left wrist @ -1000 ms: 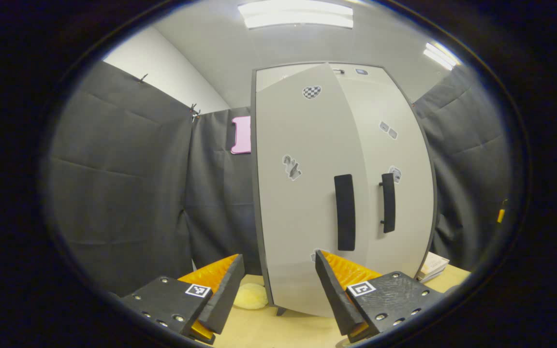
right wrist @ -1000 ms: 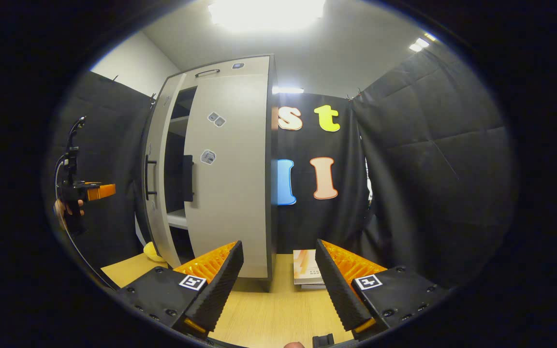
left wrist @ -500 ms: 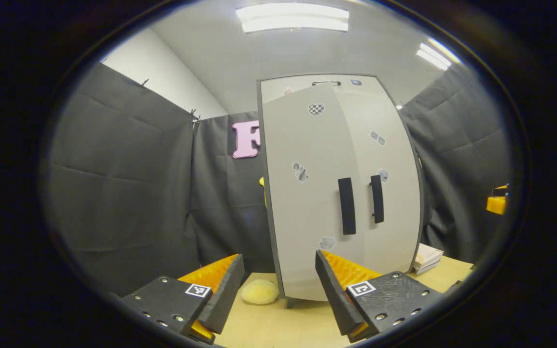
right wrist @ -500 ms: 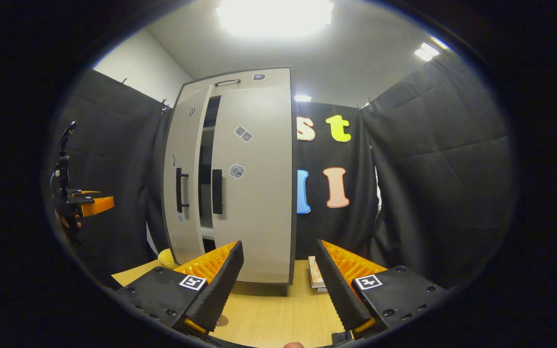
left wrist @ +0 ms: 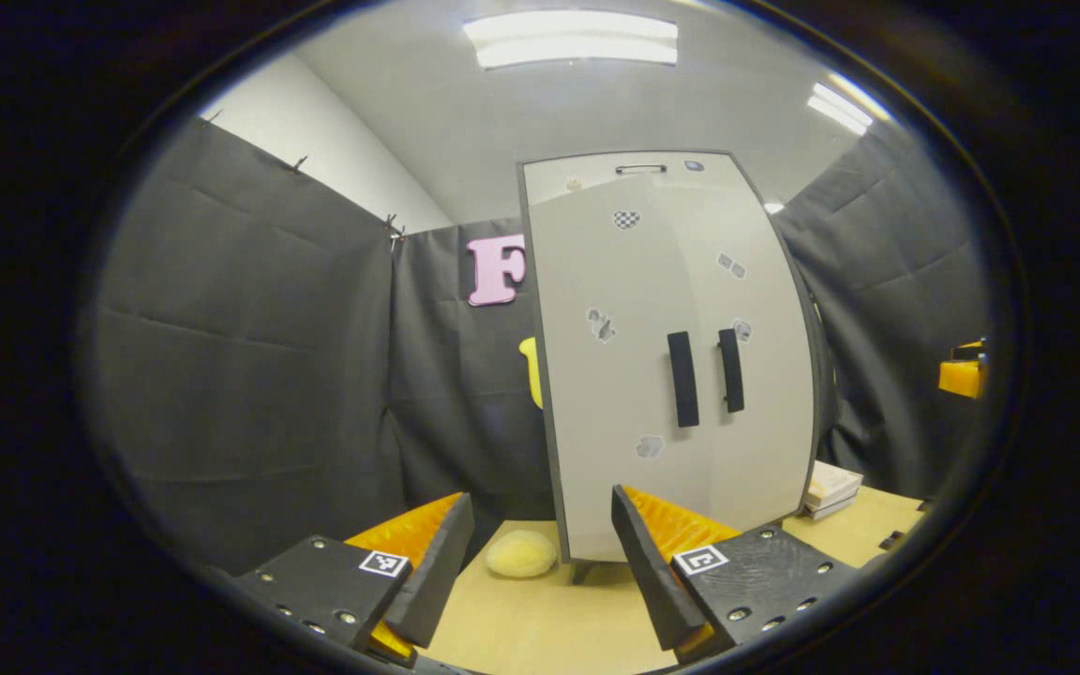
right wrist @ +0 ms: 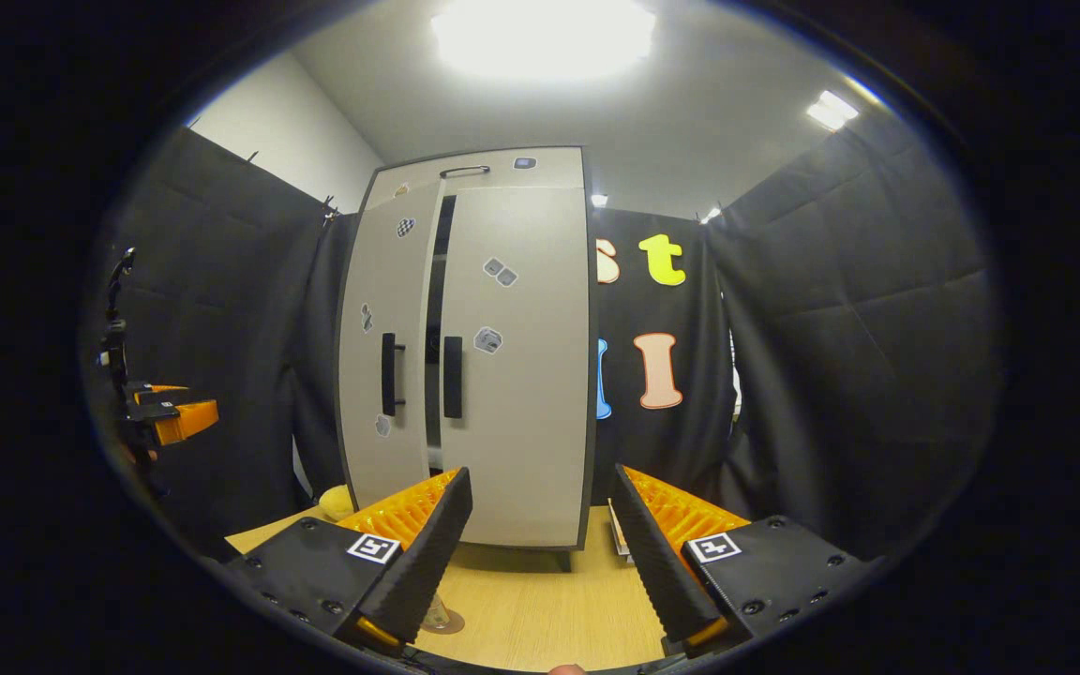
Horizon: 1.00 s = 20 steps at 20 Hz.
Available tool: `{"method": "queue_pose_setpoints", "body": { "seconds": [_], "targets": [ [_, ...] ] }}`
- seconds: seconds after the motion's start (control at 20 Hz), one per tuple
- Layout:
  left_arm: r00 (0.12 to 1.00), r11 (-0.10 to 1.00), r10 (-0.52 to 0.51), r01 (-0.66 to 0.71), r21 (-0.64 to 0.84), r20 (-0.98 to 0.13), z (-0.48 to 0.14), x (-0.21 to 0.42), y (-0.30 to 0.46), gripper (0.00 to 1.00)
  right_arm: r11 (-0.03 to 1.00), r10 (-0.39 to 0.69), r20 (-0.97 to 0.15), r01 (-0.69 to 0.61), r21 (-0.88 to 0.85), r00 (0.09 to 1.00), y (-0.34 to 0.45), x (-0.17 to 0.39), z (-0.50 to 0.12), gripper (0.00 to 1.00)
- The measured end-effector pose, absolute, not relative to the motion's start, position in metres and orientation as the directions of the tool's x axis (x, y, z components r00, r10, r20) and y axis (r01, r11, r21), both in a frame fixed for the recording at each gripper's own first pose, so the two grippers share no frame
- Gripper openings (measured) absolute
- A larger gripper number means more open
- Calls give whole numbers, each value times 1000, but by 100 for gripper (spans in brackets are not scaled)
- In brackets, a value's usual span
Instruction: Grasp the bottle in the cabinet with the left hand and place it on the coaster, then close the right door with the right hand and the left door with the left hand.
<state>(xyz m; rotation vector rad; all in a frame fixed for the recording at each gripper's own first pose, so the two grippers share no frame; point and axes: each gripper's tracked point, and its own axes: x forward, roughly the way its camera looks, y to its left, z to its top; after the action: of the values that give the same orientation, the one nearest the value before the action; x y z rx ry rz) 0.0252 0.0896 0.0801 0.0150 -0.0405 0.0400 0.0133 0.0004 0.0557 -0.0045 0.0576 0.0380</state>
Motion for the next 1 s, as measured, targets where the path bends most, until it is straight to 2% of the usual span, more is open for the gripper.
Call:
{"method": "queue_pose_setpoints", "body": {
  "seconds": [0.25, 0.3, 0.45, 0.5, 0.7, 1.0],
  "targets": [
    [998, 998, 59, -59, 1, 37, 77, 22, 94, 87, 999, 46, -53, -46, 6, 998, 7, 9, 56, 95],
    [997, 998, 60, -60, 2, 38, 76, 21, 94, 87, 999, 43, -48, -43, 0, 998, 6, 8, 58, 93],
    [997, 998, 64, -64, 7, 37, 76, 20, 95, 88, 999, 40, -36, -40, -5, 999, 6, 8, 59, 95],
    [997, 998, 67, -67, 9, 34, 75, 19, 96, 87, 999, 42, -38, -42, 1, 998, 7, 7, 58, 92],
    [997, 998, 65, -66, 6, 32, 74, 17, 96, 88, 999, 39, -49, -39, 11, 998, 3, 8, 55, 95],
    [997, 998, 56, -57, 22, 44, 75, 16, 97, 87, 999, 33, -40, -32, 14, 999, -3, 9, 57, 95]
  ]
}}
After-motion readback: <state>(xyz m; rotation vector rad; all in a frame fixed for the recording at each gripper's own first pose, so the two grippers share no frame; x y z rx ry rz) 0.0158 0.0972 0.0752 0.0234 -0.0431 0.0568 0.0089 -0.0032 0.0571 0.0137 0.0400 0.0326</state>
